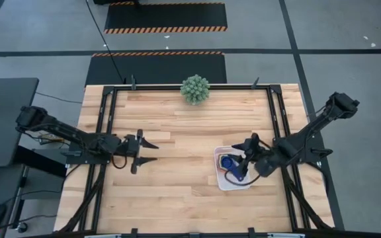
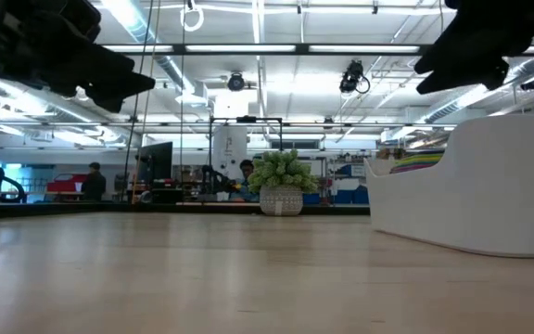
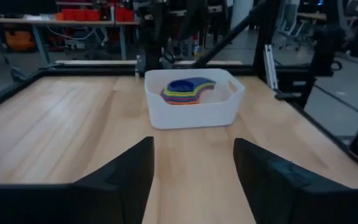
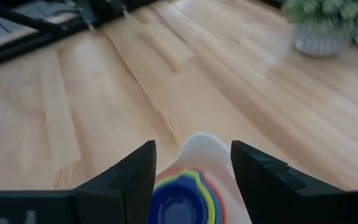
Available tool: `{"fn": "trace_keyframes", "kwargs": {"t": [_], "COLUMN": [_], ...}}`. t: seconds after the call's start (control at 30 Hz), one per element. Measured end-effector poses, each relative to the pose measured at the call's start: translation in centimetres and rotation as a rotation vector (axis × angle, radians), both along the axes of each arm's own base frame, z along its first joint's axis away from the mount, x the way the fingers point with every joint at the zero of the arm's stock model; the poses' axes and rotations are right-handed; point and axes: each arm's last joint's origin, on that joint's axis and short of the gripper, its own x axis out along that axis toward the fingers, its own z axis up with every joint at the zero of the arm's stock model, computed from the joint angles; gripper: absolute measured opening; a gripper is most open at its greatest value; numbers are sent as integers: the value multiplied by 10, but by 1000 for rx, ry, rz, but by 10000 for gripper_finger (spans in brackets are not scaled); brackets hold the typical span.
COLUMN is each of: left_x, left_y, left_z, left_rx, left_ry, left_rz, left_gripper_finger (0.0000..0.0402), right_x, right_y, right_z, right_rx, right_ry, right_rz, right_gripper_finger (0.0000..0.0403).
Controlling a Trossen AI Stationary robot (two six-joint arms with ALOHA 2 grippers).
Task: Nest measuring cups in basket
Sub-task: Return to Home Position
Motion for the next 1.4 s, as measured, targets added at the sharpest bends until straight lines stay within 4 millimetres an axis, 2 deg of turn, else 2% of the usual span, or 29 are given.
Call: {"fn": "trace_keyframes", "kwargs": {"t": [0.23, 0.43, 0.67, 0.97, 1.23, 1.4], "left_x": [-6, -11, -20, -30, -40, -49], "left_y": [3, 5, 8, 12, 16, 20], "left_z": [7, 11, 21, 29, 33, 34], "left_rx": [24, 32, 43, 99, 117, 95], "left_ry": [-40, -57, -116, -177, -199, -201], "left_rz": [35, 43, 72, 122, 172, 219], "left_gripper_finger": [198, 174, 137, 75, 10, 5], "right_x": [-4, -12, -26, -35, -43, -51], "right_y": [-22, -43, -69, -92, -104, -108], "right_z": [-1, -2, 10, 22, 29, 29], "right_rx": [-62, -127, -166, -283, -322, -322], "right_ry": [-108, -236, -391, -446, -497, -491], "right_rz": [133, 226, 302, 323, 396, 401], "right_gripper_finger": [212, 192, 146, 85, 30, 5]}}
